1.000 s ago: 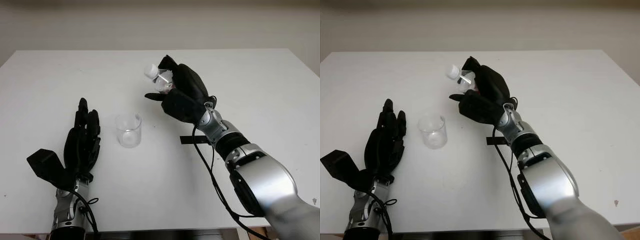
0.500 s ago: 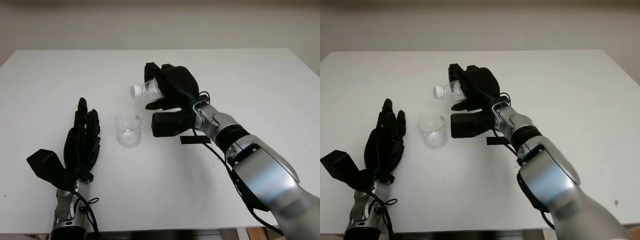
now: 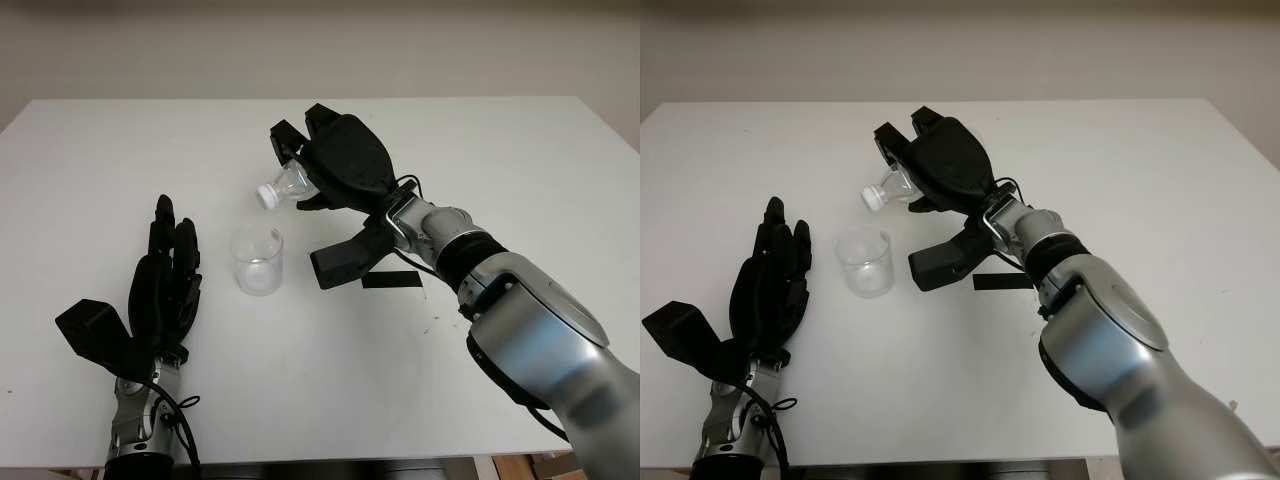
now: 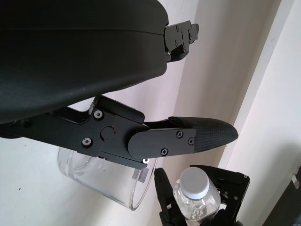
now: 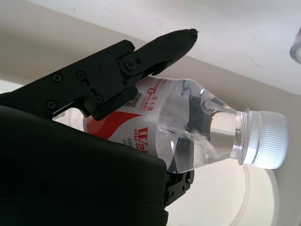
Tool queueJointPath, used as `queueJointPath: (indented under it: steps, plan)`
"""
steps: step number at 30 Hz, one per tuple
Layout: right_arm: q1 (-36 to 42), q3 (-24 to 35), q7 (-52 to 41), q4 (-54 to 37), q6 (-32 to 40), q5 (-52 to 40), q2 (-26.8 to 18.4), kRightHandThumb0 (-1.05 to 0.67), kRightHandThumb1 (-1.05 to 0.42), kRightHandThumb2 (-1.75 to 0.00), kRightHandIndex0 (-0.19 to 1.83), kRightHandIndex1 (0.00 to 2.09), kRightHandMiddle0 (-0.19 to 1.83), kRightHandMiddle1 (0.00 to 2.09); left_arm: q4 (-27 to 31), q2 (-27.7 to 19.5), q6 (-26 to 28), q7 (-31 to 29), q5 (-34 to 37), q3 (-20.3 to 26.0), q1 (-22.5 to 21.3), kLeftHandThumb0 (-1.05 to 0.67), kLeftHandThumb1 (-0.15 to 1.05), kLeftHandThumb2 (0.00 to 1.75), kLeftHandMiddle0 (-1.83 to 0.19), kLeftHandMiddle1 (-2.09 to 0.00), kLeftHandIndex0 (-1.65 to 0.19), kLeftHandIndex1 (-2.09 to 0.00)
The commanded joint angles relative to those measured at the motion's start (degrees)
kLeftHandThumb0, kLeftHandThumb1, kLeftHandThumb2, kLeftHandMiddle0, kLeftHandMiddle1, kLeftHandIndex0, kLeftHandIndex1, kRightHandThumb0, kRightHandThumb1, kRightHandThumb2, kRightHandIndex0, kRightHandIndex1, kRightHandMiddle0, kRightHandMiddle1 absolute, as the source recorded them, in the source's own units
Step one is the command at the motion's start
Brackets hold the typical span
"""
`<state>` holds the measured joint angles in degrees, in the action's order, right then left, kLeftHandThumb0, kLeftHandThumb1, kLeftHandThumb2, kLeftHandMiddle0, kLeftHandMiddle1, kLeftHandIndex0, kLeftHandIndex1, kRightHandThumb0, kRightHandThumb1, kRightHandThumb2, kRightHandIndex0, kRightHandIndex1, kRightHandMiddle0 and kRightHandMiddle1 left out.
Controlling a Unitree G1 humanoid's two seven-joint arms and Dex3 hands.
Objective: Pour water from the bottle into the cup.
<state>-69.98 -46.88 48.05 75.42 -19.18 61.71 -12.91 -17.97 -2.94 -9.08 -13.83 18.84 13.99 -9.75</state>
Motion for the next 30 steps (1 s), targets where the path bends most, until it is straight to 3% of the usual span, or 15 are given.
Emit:
queueJointPath:
  steps: [1,10,14,19,30]
  plan:
    - [-2.8,-0.5,0.6,-0.1,0.5,0.4,-0.4,-0.48,-1.05,-0.2,1.29,2.09,0.82,2.09,-2.7,1.1,0.6,0.0,-0.1,-0.2,2.5,-0.76,1.05,0.45,0.18,-0.05,0.18,-0.05]
    - [-4.7,-3.7,3.9,-0.1,1.6,3.3,-0.4,-0.48,-1.05,-0.23,1.31,2.09,0.84,2.09,-2.9,1.2,0.5,0.2,-0.3,-0.3,2.3,-0.76,1.05,0.45,0.17,-0.05,0.18,-0.05]
    - [-5.3,-5.5,5.1,-0.1,2.4,5.0,-0.3,-0.51,-1.05,-0.16,1.29,2.09,0.7,2.09,-2.8,1.3,0.5,0.5,-0.2,-0.2,2.3,-0.76,1.05,0.46,0.17,-0.05,0.18,-0.05]
    - [-5.5,-6.8,6.5,0.0,3.3,6.3,0.0,-0.5,-1.05,-0.25,1.32,2.09,0.79,2.09,-2.8,1.6,0.4,0.4,0.1,0.0,2.3,-0.75,1.05,0.45,0.17,-0.05,0.17,-0.06]
    - [-4.8,-5.9,7.1,0.1,2.2,4.2,0.3,-0.49,-1.05,-0.19,1.33,2.09,0.81,2.09,-2.9,1.4,0.4,0.2,0.2,0.2,2.5,-0.75,1.05,0.45,0.17,-0.05,0.17,-0.05]
